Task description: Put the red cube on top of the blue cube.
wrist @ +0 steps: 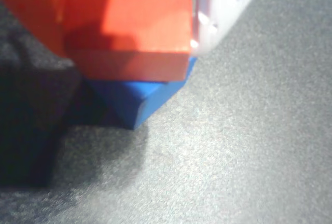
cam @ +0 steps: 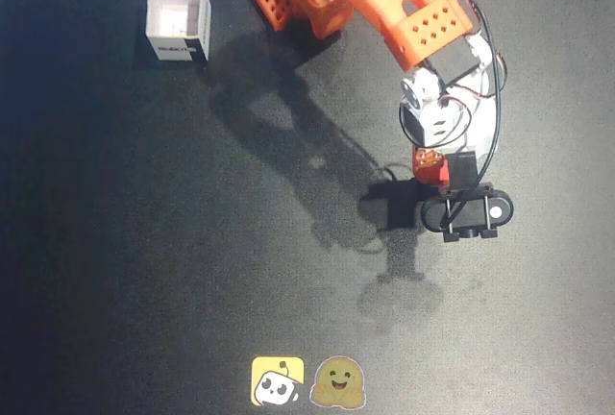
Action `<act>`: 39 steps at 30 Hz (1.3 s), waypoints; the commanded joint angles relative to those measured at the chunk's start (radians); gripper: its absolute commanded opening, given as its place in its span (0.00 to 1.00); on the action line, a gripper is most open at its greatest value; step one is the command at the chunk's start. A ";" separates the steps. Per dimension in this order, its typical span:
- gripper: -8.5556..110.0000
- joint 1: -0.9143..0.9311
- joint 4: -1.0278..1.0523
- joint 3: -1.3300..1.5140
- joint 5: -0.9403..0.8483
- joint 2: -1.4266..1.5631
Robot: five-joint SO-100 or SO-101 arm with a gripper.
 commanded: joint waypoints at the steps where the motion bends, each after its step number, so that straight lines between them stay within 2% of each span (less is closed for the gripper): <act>1: 0.19 -0.008 -0.012 -0.009 0.020 0.029; 7: 0.22 -0.009 -0.020 0.008 0.034 0.040; 39: 0.22 -0.021 -0.015 0.029 0.054 0.146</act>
